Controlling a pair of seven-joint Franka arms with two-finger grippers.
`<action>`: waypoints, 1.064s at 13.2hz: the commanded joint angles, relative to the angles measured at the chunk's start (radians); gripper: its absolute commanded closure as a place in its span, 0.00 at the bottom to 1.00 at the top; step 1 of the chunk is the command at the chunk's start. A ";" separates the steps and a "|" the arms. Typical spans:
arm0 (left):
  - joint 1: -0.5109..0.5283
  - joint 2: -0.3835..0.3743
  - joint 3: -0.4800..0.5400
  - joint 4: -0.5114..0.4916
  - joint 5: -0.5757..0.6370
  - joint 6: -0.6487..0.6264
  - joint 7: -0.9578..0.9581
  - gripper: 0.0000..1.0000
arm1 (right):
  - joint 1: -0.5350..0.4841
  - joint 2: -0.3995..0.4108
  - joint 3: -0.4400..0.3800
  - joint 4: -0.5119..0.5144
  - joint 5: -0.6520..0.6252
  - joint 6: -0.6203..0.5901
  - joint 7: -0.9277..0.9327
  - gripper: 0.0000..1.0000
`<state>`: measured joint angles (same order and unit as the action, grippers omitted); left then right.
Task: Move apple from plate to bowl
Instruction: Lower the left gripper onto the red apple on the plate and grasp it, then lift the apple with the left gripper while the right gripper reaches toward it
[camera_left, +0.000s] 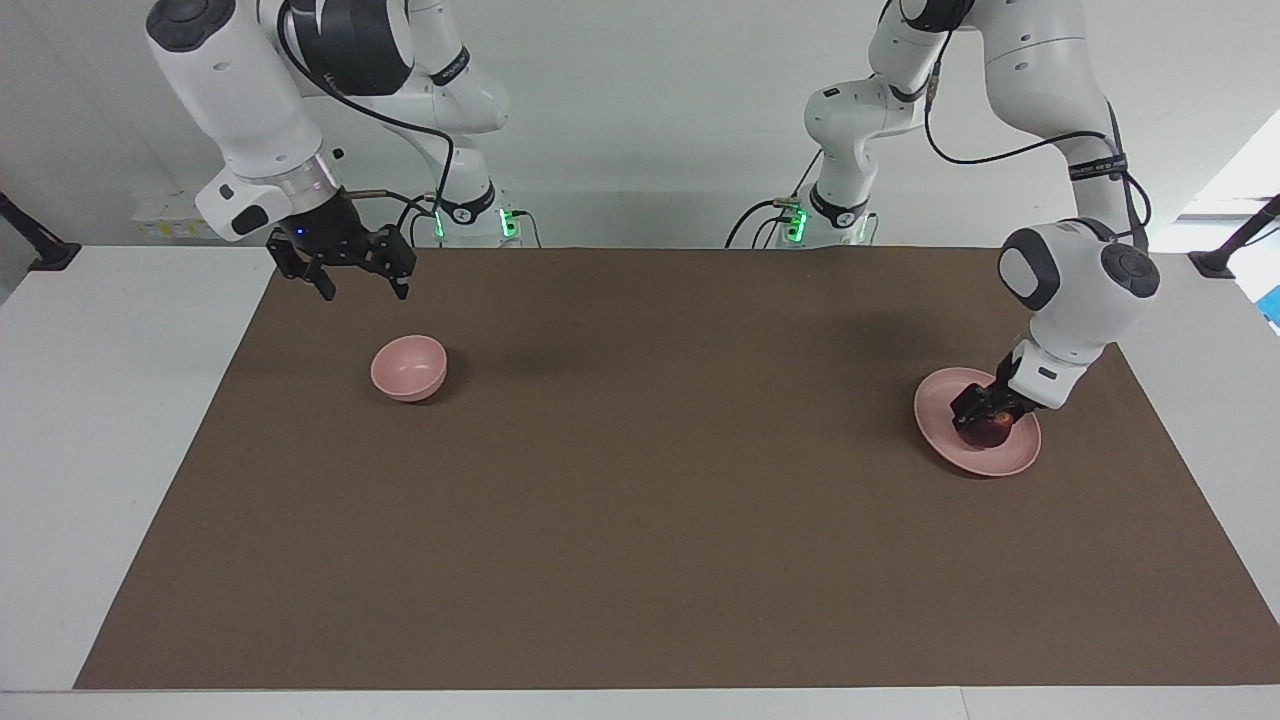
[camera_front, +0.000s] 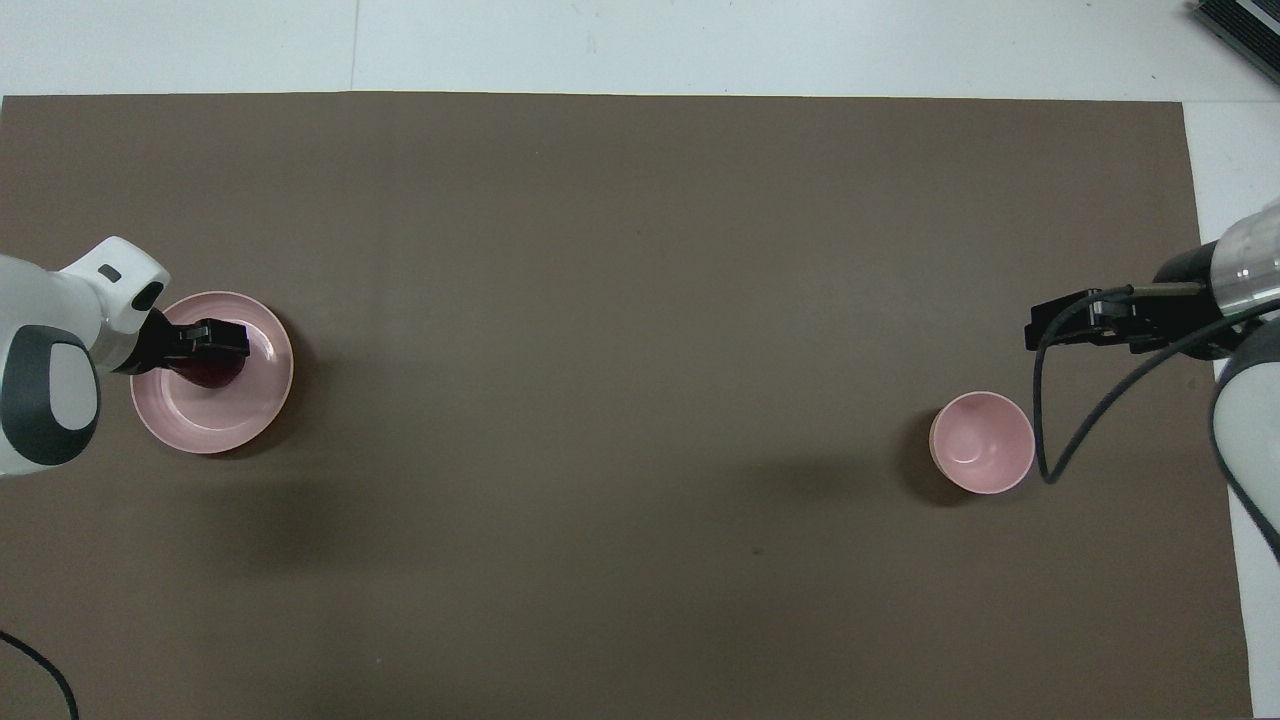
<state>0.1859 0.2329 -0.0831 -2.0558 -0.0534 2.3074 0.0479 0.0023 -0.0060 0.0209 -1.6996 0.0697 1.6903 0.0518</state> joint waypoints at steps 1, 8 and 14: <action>-0.002 -0.032 0.003 -0.037 -0.005 -0.012 0.009 0.83 | 0.002 -0.003 0.001 -0.054 0.033 0.052 -0.009 0.00; -0.008 -0.003 -0.007 0.144 -0.087 -0.017 -0.055 1.00 | 0.064 0.087 0.002 -0.060 0.157 0.088 0.297 0.00; -0.008 -0.059 -0.127 0.183 -0.469 -0.020 -0.066 1.00 | 0.166 0.179 0.001 -0.057 0.457 0.238 0.675 0.00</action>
<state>0.1830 0.2075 -0.1824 -1.8700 -0.4487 2.3009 0.0072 0.1579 0.1620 0.0220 -1.7565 0.4402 1.8899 0.6447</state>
